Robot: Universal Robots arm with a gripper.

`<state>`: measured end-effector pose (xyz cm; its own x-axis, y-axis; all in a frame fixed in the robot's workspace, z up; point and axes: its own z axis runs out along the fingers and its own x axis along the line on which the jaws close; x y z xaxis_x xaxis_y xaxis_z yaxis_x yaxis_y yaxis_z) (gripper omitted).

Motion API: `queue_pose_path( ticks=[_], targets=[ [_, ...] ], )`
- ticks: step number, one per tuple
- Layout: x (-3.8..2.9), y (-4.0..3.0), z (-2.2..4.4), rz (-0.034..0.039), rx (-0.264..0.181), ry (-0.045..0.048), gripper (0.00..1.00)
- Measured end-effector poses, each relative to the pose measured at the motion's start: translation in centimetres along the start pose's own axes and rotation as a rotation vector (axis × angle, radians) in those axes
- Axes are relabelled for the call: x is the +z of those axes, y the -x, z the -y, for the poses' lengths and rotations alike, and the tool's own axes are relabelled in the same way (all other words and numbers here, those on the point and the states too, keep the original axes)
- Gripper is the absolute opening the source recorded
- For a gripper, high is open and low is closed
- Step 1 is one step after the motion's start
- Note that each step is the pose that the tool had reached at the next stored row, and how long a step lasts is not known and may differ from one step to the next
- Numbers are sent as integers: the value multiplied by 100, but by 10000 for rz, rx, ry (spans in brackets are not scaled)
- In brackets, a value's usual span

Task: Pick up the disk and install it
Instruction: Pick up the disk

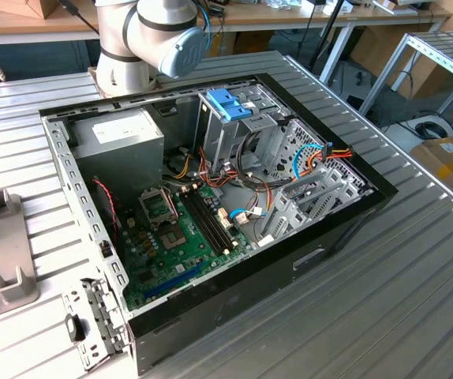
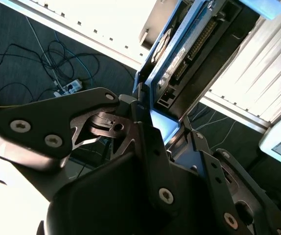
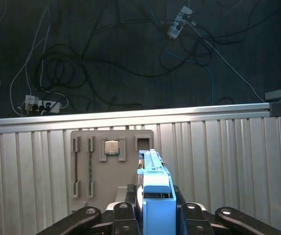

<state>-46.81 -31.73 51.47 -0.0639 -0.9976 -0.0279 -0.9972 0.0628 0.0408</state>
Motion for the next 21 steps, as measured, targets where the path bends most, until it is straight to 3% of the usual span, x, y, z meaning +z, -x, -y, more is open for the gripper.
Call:
queue_pose_path(
  ticks=[21],
  targets=[
    [-2,-47,18,0,1,0,37]
  ],
)
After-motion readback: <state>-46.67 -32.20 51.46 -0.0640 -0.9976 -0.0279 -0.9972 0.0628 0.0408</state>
